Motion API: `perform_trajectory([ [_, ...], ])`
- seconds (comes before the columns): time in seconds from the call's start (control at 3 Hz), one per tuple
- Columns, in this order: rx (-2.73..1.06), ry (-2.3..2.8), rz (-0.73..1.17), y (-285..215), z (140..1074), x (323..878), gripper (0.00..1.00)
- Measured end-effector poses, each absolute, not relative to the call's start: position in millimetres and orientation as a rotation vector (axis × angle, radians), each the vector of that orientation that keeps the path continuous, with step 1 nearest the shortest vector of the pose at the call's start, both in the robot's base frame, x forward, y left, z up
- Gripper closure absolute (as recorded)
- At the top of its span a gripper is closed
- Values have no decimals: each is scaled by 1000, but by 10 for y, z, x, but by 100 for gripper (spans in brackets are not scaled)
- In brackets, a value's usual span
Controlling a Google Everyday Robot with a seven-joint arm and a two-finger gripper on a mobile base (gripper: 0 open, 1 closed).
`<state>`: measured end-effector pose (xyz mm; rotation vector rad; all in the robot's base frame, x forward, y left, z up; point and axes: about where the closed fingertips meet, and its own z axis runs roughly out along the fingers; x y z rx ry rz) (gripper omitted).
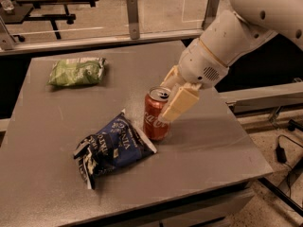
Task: Move coke can near blue chip bag
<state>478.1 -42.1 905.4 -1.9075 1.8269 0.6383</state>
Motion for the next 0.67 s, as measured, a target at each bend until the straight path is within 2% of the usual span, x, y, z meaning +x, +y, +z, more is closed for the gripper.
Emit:
perform_trajectory([
  [0.33,-1909,1823,635,-403,9064,4776,0],
  [0.67,-1909,1823,635,-403,9064,4776,0],
])
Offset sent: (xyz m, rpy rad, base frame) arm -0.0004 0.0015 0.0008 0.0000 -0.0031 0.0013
